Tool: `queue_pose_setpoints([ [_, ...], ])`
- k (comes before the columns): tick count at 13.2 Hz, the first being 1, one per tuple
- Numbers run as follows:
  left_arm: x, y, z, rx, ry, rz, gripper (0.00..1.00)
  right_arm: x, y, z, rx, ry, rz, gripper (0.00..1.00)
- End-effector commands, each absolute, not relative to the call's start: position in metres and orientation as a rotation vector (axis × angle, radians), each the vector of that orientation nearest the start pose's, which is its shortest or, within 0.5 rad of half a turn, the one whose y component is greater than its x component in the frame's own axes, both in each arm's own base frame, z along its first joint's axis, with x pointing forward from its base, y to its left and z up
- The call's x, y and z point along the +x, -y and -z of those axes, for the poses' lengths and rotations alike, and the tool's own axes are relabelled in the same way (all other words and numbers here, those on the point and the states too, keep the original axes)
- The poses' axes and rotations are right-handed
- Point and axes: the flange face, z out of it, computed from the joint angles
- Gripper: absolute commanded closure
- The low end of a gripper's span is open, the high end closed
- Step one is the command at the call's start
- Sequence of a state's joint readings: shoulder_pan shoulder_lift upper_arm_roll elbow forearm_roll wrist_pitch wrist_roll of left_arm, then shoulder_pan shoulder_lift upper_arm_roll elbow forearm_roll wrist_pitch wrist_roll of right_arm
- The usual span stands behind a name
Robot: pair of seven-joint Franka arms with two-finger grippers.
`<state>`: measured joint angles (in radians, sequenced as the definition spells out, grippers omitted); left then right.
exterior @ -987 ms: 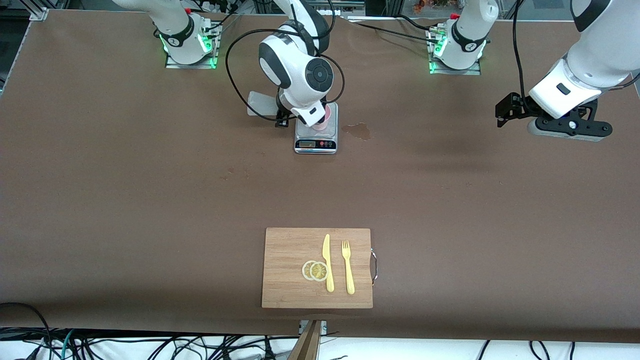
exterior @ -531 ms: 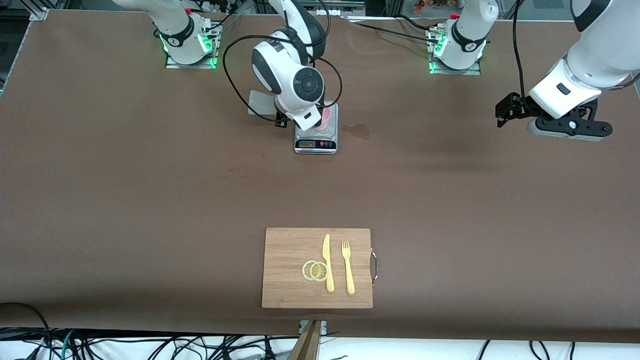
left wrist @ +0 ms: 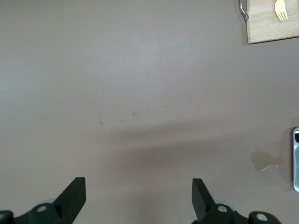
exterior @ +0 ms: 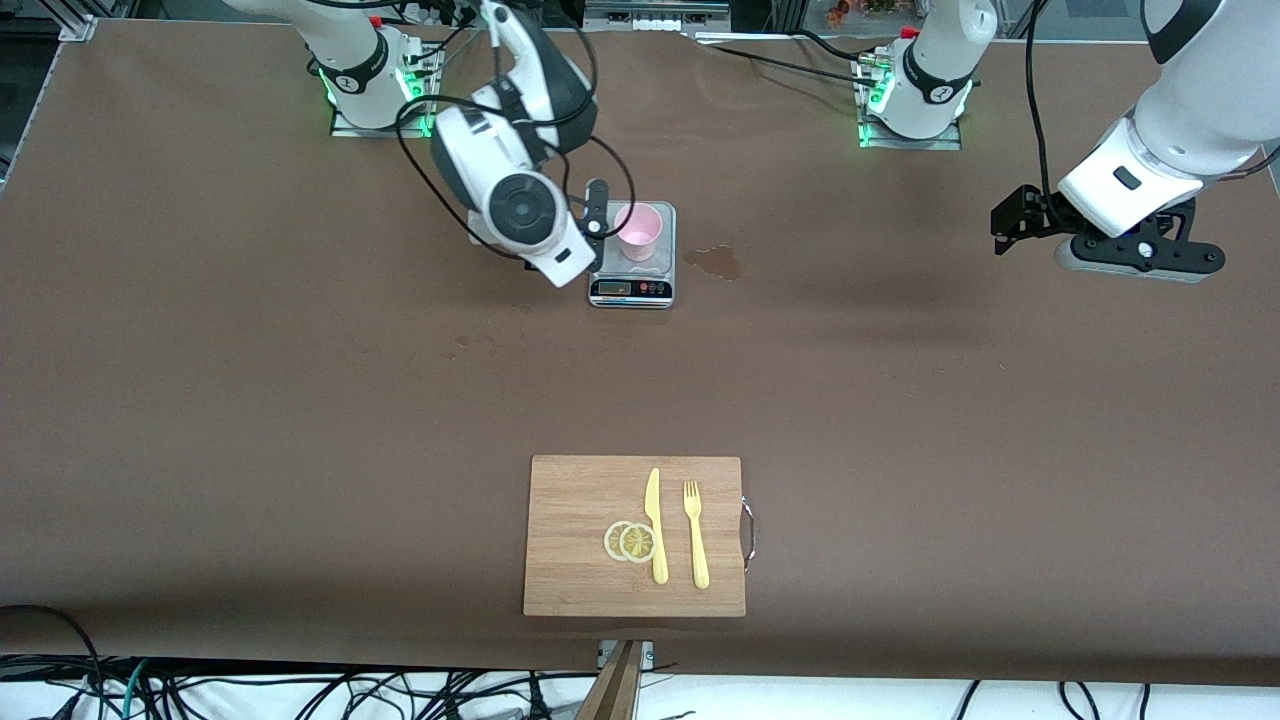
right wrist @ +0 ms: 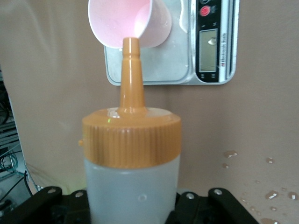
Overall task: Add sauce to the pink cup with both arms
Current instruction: 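Move the bottle with the right gripper back beside its start spot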
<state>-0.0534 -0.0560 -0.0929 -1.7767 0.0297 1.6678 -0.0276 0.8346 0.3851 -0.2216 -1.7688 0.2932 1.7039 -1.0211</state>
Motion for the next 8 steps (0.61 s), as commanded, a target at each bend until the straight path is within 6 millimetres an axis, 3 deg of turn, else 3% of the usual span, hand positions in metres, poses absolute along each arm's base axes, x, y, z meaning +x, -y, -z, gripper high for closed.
queue_pose_setpoints([
  [1,0.533,0.076,-0.569,-3.124,-0.192,-0.088,0.00,0.494,-0.322,-0.346,-1.922,1.879,-0.384,0.90],
  [3,0.533,0.077,-0.570,-3.123,-0.192,-0.086,0.00,0.521,-0.278,-0.358,-1.847,1.850,-0.249,0.90],
  [6,0.533,0.077,-0.570,-3.123,-0.192,-0.086,0.00,0.550,-0.206,-0.361,-1.708,1.776,-0.071,0.90],
  [8,0.533,0.077,-0.570,-3.123,-0.192,-0.086,0.00,0.567,-0.150,-0.350,-1.634,1.720,0.057,0.90],
])
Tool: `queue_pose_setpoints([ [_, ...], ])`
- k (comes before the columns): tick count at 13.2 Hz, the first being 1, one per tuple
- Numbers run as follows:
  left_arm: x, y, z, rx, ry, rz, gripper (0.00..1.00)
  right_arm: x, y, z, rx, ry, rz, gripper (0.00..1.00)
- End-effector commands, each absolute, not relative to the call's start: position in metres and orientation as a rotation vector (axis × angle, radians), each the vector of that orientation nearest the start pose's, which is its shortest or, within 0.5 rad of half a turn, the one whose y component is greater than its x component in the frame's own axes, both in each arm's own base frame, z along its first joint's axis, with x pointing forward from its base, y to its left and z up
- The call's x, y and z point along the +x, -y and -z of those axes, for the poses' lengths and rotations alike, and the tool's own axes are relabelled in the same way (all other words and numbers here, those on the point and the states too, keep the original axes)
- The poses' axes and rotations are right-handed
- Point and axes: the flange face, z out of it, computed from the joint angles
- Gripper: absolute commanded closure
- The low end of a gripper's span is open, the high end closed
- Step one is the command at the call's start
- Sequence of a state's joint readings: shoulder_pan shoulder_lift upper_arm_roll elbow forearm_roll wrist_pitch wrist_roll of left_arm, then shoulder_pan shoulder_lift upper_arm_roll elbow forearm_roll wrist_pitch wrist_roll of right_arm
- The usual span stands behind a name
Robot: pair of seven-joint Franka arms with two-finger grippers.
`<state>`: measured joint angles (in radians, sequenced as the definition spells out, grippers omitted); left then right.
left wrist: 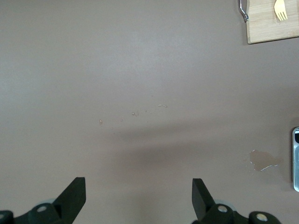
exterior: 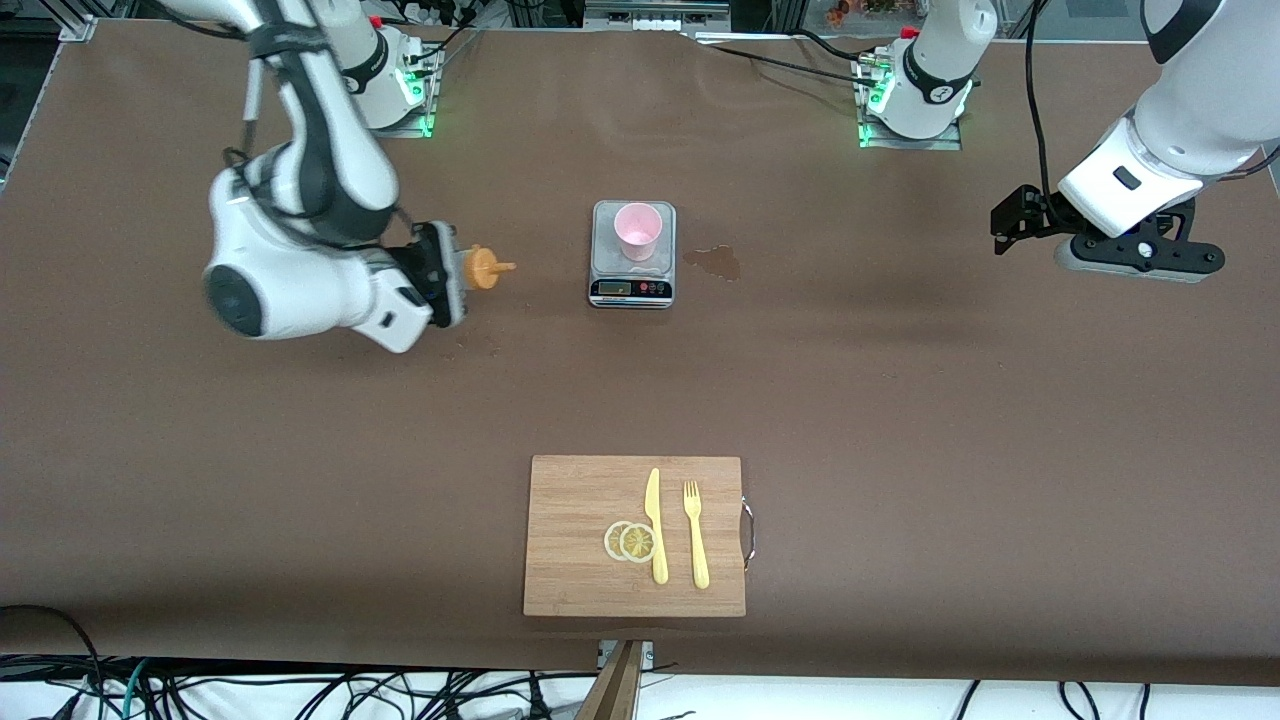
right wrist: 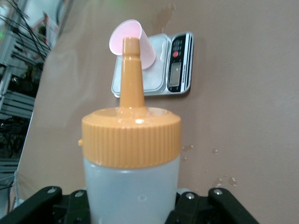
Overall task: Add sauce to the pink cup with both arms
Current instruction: 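Move the bottle with the right gripper back beside its start spot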
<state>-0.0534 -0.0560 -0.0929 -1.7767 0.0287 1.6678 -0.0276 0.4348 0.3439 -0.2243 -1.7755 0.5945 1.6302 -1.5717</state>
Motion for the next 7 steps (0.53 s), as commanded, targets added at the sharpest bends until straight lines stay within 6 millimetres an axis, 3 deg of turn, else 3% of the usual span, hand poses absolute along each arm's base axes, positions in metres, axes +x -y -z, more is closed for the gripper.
queue_pose_setpoints([
  [1,0.533,0.077,-0.570,-3.123,-0.192,-0.086,0.00,0.573,-0.126,-0.339,-1.578,1.711,0.120,0.90],
  [4,0.533,0.078,-0.570,-3.123,-0.194,-0.086,0.00,0.582,-0.056,-0.292,-1.421,1.679,0.360,0.90],
  [6,0.533,0.078,-0.570,-3.123,-0.194,-0.086,0.00,0.583,-0.022,-0.246,-1.314,1.607,0.510,0.90],
  [7,0.533,0.078,-0.570,-3.123,-0.194,-0.086,0.00,0.582,-0.014,-0.229,-1.266,1.606,0.562,0.90],
])
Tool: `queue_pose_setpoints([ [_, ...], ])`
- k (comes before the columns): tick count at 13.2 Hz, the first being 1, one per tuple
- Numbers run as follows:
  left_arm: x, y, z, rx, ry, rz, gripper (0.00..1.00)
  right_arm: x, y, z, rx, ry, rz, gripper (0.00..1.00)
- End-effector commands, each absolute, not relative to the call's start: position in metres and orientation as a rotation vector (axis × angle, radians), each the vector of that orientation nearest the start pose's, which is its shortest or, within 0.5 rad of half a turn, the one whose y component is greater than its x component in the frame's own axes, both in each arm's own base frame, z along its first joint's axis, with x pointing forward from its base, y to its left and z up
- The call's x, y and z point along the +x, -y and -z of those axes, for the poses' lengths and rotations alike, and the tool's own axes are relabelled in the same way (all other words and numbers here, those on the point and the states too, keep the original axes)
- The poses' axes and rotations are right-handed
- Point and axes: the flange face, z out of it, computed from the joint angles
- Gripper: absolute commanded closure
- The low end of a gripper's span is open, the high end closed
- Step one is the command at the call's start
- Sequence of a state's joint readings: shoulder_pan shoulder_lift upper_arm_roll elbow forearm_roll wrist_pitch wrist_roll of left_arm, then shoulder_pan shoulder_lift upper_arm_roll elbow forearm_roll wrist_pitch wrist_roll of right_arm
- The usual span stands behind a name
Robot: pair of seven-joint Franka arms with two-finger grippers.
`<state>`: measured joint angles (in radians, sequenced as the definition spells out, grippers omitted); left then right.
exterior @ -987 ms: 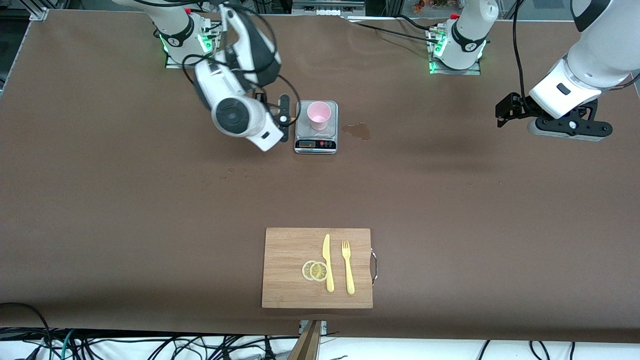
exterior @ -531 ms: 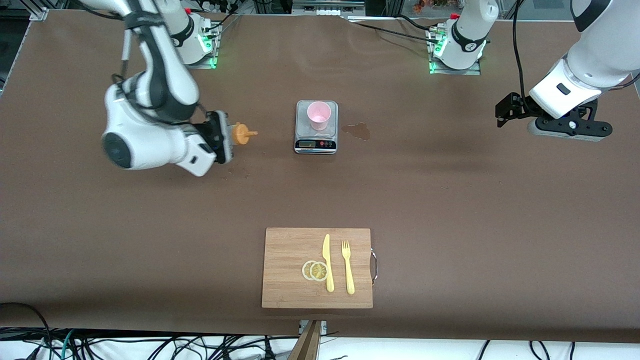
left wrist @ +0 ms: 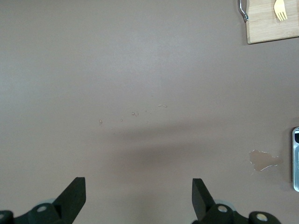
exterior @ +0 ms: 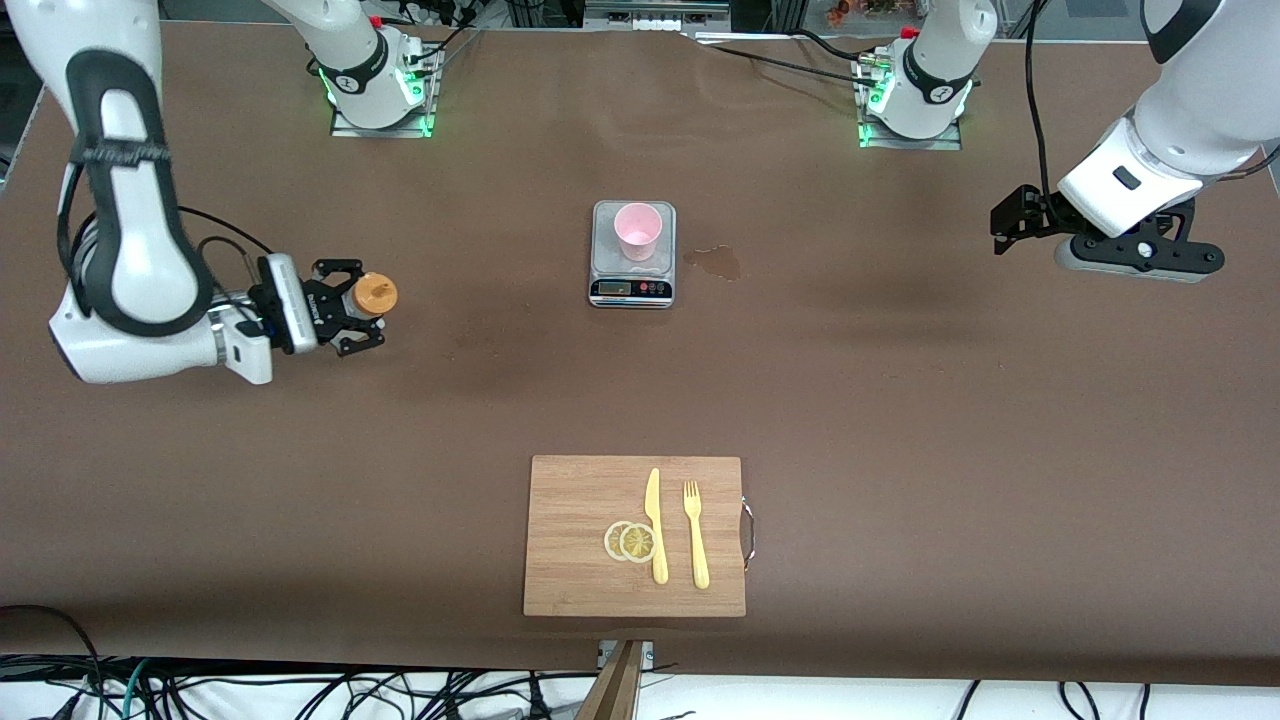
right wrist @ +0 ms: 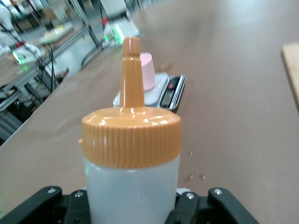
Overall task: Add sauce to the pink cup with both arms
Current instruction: 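Move the bottle with the right gripper back beside its start spot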
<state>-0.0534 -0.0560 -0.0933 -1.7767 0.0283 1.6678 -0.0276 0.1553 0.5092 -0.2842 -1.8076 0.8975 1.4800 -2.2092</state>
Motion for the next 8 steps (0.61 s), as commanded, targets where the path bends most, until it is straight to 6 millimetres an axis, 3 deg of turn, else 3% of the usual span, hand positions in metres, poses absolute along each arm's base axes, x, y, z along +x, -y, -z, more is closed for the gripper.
queue_pose_setpoints([
  [1,0.533,0.078,-0.570,-3.123,-0.194,-0.086,0.00,0.582,-0.001,-0.216,-1.243,1.605,0.614,0.90],
  [3,0.533,0.078,-0.570,-3.125,-0.192,-0.086,0.00,0.577,0.012,-0.192,-1.195,1.557,0.692,0.90],
  [8,0.533,0.078,-0.570,-3.125,-0.189,-0.086,0.00,0.566,0.001,-0.156,-1.021,1.478,0.910,0.89],
])
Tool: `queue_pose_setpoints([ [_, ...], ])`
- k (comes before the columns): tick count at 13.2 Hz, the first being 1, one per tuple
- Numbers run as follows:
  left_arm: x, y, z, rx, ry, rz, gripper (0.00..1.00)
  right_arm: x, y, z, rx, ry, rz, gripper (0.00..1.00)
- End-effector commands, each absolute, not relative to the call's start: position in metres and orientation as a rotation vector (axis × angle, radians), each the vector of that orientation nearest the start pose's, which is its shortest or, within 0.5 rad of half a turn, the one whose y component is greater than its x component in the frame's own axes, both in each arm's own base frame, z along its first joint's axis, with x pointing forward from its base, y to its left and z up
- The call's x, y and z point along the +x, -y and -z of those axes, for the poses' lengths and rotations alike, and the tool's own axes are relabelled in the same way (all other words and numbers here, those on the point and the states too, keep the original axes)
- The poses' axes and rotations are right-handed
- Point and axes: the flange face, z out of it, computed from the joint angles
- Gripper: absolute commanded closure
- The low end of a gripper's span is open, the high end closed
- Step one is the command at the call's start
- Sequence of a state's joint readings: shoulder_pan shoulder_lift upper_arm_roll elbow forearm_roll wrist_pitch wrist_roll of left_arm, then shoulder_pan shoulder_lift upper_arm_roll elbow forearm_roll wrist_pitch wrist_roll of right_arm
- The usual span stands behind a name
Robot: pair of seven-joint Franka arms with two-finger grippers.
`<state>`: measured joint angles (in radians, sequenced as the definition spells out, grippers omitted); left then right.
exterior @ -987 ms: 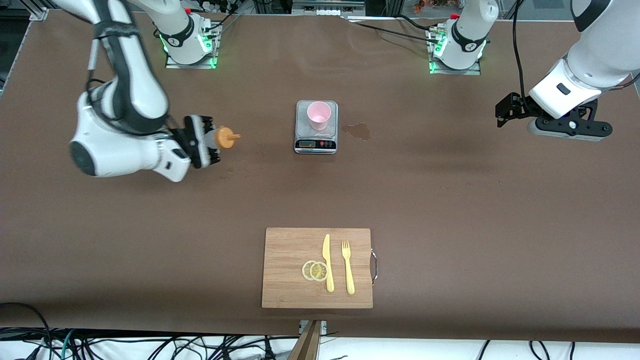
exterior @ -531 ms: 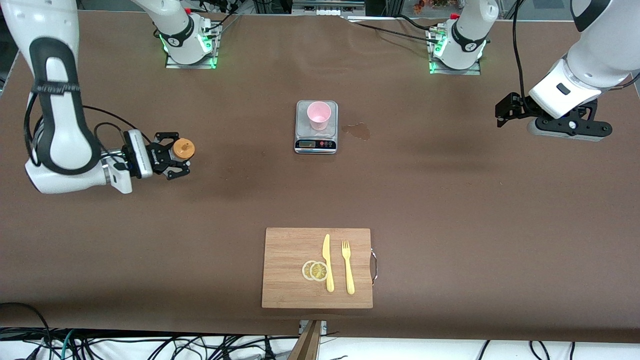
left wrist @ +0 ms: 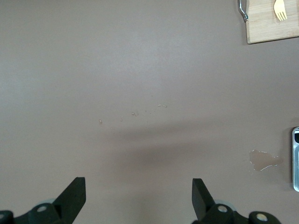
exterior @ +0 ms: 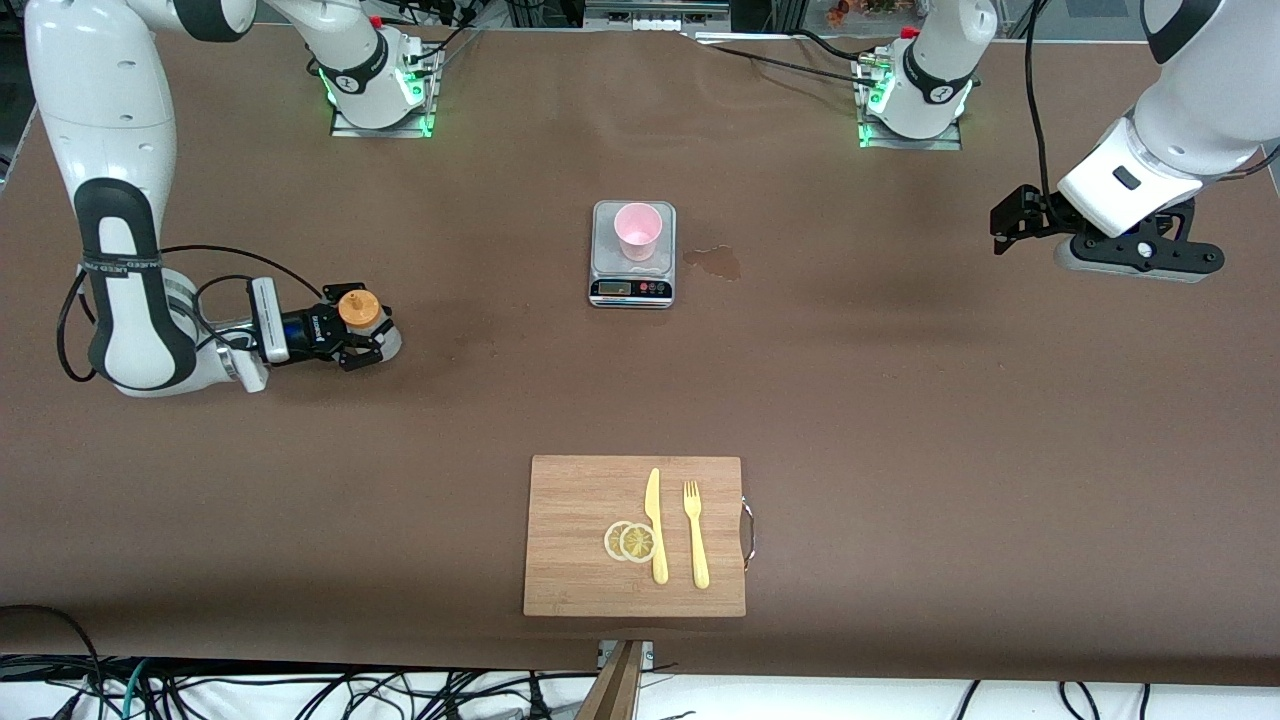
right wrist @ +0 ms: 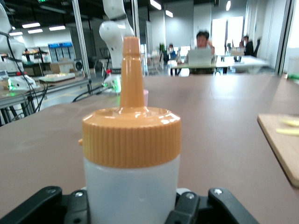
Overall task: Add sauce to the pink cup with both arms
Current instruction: 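Move the bottle with the right gripper back beside its start spot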
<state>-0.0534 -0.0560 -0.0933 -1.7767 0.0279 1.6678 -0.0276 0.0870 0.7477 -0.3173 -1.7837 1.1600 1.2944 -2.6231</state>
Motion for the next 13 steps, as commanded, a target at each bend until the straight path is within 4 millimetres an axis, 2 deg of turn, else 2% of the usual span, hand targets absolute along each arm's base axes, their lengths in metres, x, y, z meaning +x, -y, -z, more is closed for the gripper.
queue_pose_setpoints([
  [1,0.532,0.078,-0.570,-3.123,-0.189,-0.086,0.00,0.565,0.000,-0.150,-1.004,1.480,0.944,0.89],
  [4,0.532,0.078,-0.570,-3.123,-0.187,-0.086,0.00,0.559,-0.001,-0.125,-0.971,1.479,0.985,0.88],
  [6,0.532,0.079,-0.570,-3.123,-0.189,-0.088,0.00,0.557,-0.002,-0.119,-0.963,1.464,0.992,0.86],
  [8,0.532,0.079,-0.571,-3.123,-0.187,-0.086,0.00,0.555,-0.003,-0.112,-0.968,1.453,0.986,0.82],
  [10,0.532,0.079,-0.571,-3.123,-0.184,-0.086,0.00,0.552,-0.004,-0.103,-0.976,1.435,0.989,0.73],
  [11,0.532,0.079,-0.571,-3.123,-0.184,-0.086,0.00,0.550,-0.009,-0.095,-0.973,1.419,0.995,0.53],
  [12,0.532,0.079,-0.571,-3.123,-0.184,-0.088,0.00,0.550,-0.009,-0.093,-0.972,1.416,1.000,0.01],
  [13,0.532,0.079,-0.571,-3.123,-0.184,-0.088,0.00,0.551,-0.009,-0.094,-0.972,1.417,1.000,0.00],
])
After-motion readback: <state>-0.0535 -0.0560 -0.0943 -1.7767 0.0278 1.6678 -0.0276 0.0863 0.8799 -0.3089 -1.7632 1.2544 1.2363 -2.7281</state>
